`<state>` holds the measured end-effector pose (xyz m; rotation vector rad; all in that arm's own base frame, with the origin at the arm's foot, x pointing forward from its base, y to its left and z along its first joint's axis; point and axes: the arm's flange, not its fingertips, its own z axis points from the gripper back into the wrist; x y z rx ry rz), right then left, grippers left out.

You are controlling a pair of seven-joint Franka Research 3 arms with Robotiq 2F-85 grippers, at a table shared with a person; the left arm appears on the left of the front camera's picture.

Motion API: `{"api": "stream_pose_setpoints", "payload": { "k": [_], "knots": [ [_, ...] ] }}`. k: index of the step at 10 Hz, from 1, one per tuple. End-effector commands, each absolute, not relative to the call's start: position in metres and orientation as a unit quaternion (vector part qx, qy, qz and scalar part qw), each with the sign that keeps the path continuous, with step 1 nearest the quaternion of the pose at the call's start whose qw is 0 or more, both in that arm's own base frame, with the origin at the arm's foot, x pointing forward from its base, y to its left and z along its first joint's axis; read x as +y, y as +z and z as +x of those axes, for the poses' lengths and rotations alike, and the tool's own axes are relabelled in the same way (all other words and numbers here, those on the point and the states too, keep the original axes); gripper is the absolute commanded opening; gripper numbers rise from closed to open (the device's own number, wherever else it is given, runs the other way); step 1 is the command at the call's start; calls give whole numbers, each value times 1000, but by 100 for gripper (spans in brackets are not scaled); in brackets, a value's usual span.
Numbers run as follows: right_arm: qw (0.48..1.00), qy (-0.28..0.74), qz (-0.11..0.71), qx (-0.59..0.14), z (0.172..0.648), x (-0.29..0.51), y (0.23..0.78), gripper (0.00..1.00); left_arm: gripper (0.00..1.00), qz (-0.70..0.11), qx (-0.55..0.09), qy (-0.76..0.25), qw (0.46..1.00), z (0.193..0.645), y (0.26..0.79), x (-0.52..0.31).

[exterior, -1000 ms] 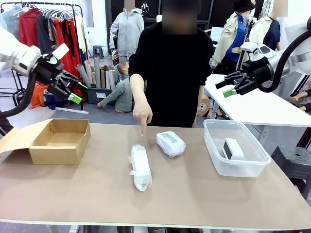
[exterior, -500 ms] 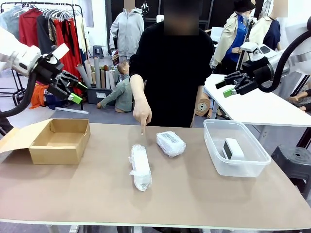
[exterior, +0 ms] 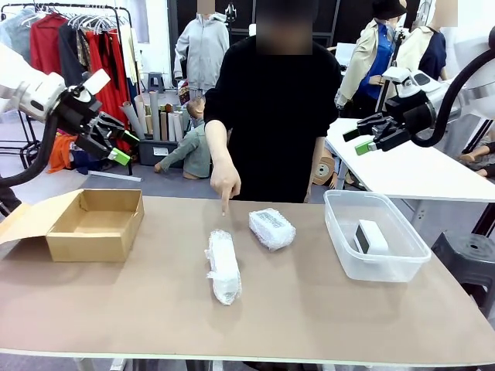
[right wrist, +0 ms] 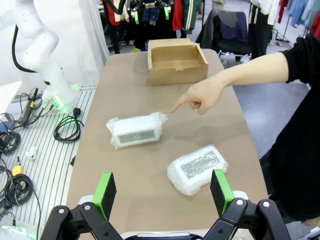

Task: Separate and place wrapped and unwrapped clocks.
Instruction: Pick up the Digital clock indicated by the person.

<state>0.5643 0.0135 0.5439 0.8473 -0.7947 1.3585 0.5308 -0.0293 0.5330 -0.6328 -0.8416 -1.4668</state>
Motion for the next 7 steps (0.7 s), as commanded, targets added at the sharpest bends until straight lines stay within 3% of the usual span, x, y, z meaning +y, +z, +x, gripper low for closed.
{"api": "stream_pose_setpoints", "payload": {
  "k": [1, 7],
  "knots": [
    [627, 593, 367, -347, 564, 13, 544, 100, 100, -290, -351, -633, 626, 534, 539, -35],
    [627, 593, 367, -347, 564, 13, 544, 100, 100, -201, -221, -568, 767, 516, 540, -158]
  ]
}}
